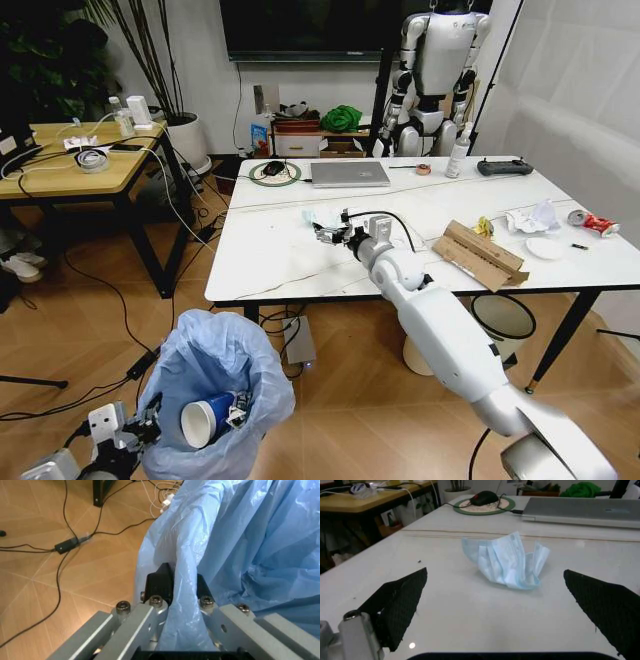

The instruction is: Pick up the trash bin and place the trash from the table into it.

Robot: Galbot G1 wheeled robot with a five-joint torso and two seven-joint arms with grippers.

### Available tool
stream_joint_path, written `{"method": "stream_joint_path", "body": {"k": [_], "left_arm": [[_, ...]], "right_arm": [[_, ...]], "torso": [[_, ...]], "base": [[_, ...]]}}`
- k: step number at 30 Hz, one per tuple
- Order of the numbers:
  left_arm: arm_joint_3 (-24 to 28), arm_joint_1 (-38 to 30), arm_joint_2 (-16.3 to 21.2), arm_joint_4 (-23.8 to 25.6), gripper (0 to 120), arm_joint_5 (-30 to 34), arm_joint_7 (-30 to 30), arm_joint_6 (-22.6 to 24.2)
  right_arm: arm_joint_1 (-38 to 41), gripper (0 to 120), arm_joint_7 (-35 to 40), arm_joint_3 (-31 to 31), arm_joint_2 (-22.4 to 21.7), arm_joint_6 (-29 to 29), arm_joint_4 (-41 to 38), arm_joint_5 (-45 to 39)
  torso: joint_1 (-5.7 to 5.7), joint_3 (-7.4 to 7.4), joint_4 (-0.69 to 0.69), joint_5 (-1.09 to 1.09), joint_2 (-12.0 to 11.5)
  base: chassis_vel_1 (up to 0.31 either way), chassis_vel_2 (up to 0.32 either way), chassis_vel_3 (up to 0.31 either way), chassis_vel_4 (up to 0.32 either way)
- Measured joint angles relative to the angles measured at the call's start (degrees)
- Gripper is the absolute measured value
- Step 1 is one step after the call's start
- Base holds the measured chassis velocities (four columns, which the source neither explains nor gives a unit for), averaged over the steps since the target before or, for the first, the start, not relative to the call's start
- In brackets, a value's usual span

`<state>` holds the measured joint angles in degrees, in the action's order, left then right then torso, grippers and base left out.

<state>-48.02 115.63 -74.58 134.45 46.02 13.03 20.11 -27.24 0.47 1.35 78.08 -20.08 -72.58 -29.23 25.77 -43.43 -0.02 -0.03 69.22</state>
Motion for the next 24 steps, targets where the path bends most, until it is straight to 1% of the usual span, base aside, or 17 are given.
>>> {"method": "stream_joint_path", "body": {"k": [2, 4, 10, 12, 13, 15, 24], "left_arm": [[0.0, 0.04, -0.15, 0.01, 1, -0.03, 0.02, -0.02], [-0.01, 0.08, -0.18, 0.01, 1, -0.03, 0.02, -0.02], [-0.35, 0.15, -0.44, 0.37, 1, -0.03, 0.04, -0.18], [-0.35, 0.15, -0.44, 0.37, 1, -0.03, 0.04, -0.18], [-0.39, 0.16, -0.53, 0.4, 1, -0.02, 0.04, -0.23], [-0.48, 0.18, -0.62, 0.45, 1, -0.01, 0.05, -0.31], [-0.47, -0.08, -1.09, 0.45, 1, -0.02, 0.09, -0.45]], "right_arm": [[1.02, 100, -0.34, -0.09, 1.1, 1.5, 3.1, 1.47], [1.37, 100, -0.47, -0.04, 1.36, 1.93, 3.99, 1.78], [6.38, 100, -3.64, -0.01, 4.97, 6.85, 14.39, 6.58], [6.38, 100, -3.64, -0.01, 4.97, 6.85, 14.39, 6.58], [7.86, 100, -4.72, -0.23, 6.05, 8.11, 17.09, 8.03], [9.2, 100, -5.81, -0.26, 6.97, 9.27, 19.71, 8.9], [12.11, 100, -8.47, -0.84, 9.5, 10.94, 26.37, 9.95]], "torso": [[0.0, 0.01, 0.01, 0.0, 0.01], [0.0, 0.0, 0.01, 0.0, 0.0], [0.0, 0.0, 0.02, 0.03, 0.0], [0.0, 0.0, 0.02, 0.03, 0.0], [0.0, 0.0, 0.02, 0.01, 0.0], [0.0, 0.0, 0.03, 0.02, 0.0], [-0.01, 0.0, 0.02, 0.02, 0.0]], "base": [[0.0, 0.0, 0.0, 0.0], [0.0, 0.0, 0.0, 0.0], [0.0, 0.0, 0.0, 0.0], [0.0, 0.0, 0.0, 0.0], [0.0, 0.0, 0.0, 0.0], [0.0, 0.0, 0.0, 0.0], [0.0, 0.0, 0.0, 0.0]]}}
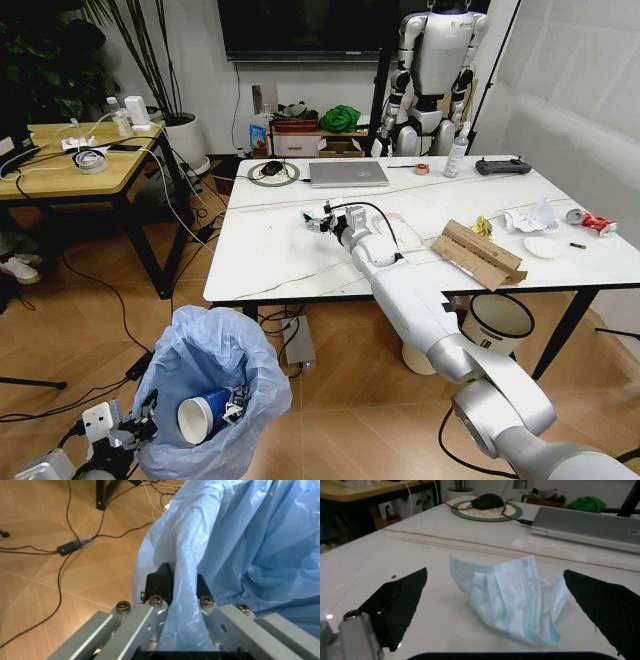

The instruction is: Pick up the trash bin and place the trash from the table into it.

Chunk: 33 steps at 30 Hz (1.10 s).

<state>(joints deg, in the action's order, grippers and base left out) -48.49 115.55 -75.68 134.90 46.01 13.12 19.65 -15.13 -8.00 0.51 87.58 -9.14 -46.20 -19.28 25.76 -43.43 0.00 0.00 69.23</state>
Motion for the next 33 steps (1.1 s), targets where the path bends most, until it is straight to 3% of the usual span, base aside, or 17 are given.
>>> {"method": "stream_joint_path", "body": {"k": [33], "left_arm": [[-0.02, -0.45, -0.41, -0.84, 1, -0.26, 0.13, -0.33]], "right_arm": [[3.29, 100, 1.82, -1.34, 3.47, -5.22, 8.01, 1.65]], "torso": [[0.0, 0.0, 0.0, 0.0, 0.0]], "base": [[0.0, 0.0, 0.0, 0.0]]}}
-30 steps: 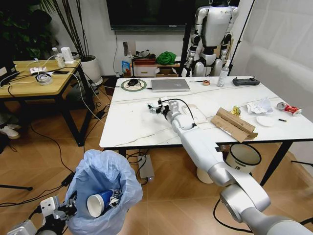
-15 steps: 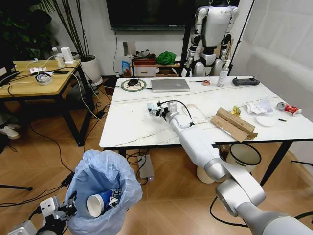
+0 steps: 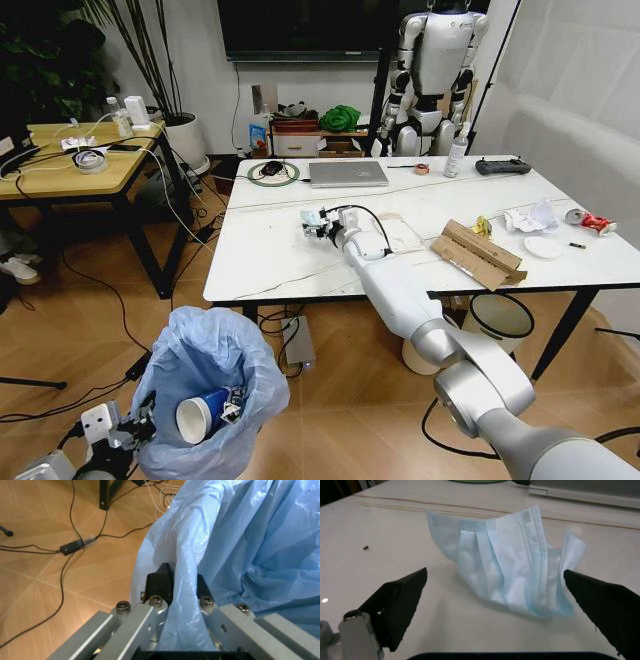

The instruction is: Pick up the trash bin and place the trash from the table into it.

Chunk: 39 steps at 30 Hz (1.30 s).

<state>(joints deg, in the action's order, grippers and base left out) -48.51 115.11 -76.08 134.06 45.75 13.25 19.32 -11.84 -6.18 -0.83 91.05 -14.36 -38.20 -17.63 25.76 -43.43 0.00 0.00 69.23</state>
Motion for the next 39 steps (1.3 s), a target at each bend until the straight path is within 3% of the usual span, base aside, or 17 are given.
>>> {"method": "stream_joint_path", "body": {"k": [9, 11, 13, 18, 20, 26, 30, 33, 39], "left_arm": [[0.09, -0.03, 0.03, -0.06, 1, 0.0, 0.0, -0.08], [0.1, 0.02, -0.02, -0.06, 1, 0.0, 0.0, -0.1], [0.11, 0.04, -0.02, -0.07, 1, 0.0, 0.0, -0.11], [0.1, 0.17, -0.14, -0.05, 1, -0.01, 0.0, -0.27], [0.1, 0.17, -0.15, -0.04, 1, -0.01, -0.01, -0.29], [0.14, 0.06, -0.2, -0.04, 1, -0.08, -0.01, -0.34], [0.14, 0.04, -0.2, -0.04, 1, -0.09, -0.02, -0.35], [0.14, 0.01, -0.16, -0.08, 1, -0.1, -0.03, -0.39], [0.14, -0.23, 0.0, -0.13, 1, -0.06, -0.03, -0.4]], "right_arm": [[0.23, 98, 1.22, -0.4, 0.25, -0.69, 0.6, 1.63], [0.28, 88, 1.37, -0.55, 0.55, -0.69, 0.85, 2.18], [0.3, 86, 1.42, -0.62, 0.65, -0.69, 0.99, 2.26], [0.42, 64, 1.5, -1.0, 0.85, -0.6, 1.76, 2.63], [0.42, 61, 1.5, -1.03, 0.81, -0.6, 1.76, 2.63], [0.42, 34, 1.5, -1.1, 0.43, -0.66, 1.59, 2.6], [0.35, 25, 1.51, -1.1, 0.41, -0.8, 1.43, 2.53], [0.16, 9, 1.53, -1.08, 0.49, -0.93, 1.23, 2.46], [-0.12, 2, 1.6, -0.92, 0.47, -1.33, 0.7, 2.28]], "torso": [[0.0, 0.0, -0.01, 0.0, 0.0], [0.0, 0.0, 0.0, 0.0, 0.0], [0.0, 0.0, 0.0, 0.0, 0.0], [0.0, 0.0, 0.0, 0.0, 0.0], [0.0, 0.0, 0.0, 0.0, 0.0], [0.0, 0.0, -0.01, 0.0, 0.0], [0.0, 0.0, 0.0, 0.0, 0.0], [0.0, 0.0, 0.0, 0.0, 0.0], [0.0, 0.0, 0.0, 0.0, 0.0]], "base": [[0.0, 0.0, 0.0, 0.0], [0.0, 0.0, 0.0, 0.0], [0.0, 0.0, 0.0, 0.0], [0.0, 0.0, 0.0, 0.0], [0.0, 0.0, 0.0, 0.0], [0.0, 0.0, 0.0, 0.0], [0.0, 0.0, 0.0, 0.0], [0.0, 0.0, 0.0, 0.0], [0.0, 0.0, 0.0, 0.0]]}}
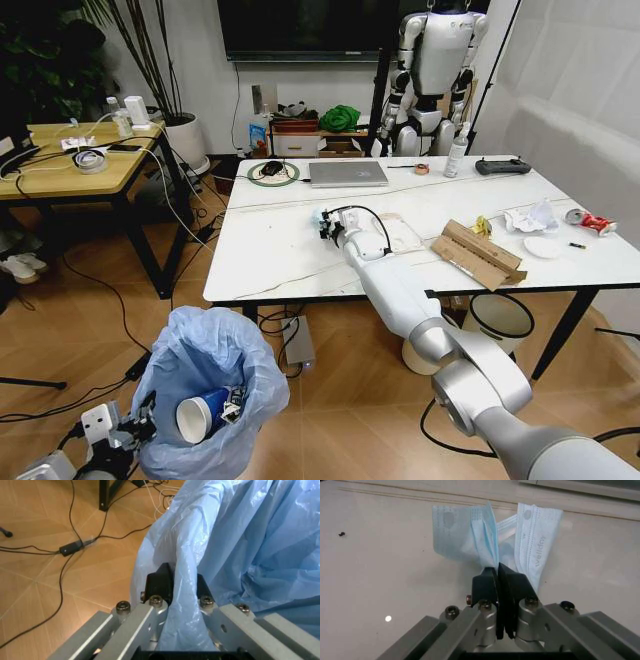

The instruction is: Pick up the trash bin and place the trash from the table into it.

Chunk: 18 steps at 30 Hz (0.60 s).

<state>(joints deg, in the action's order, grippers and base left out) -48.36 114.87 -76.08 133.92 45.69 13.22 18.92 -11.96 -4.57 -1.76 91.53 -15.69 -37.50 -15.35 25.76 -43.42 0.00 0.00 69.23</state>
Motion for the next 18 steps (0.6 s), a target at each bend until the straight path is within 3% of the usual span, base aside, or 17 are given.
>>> {"method": "stream_joint_path", "body": {"k": [8, 18], "left_arm": [[0.08, -0.37, 0.19, -0.11, 1, 0.11, 0.04, 0.0], [0.69, -0.9, 0.24, -0.29, 1, 0.28, 0.14, 0.11]], "right_arm": [[-0.96, 2, 0.16, 1.14, -1.53, -1.66, -3.44, -3.07], [-9.63, 2, -0.76, 9.92, -12.08, -2.19, -31.44, -23.56]], "torso": [[0.0, 0.0, 0.0, 0.0, 0.0], [0.0, 0.0, -0.01, 0.02, 0.0]], "base": [[0.0, 0.0, 0.0, 0.0], [0.0, 0.0, 0.0, 0.0]]}}
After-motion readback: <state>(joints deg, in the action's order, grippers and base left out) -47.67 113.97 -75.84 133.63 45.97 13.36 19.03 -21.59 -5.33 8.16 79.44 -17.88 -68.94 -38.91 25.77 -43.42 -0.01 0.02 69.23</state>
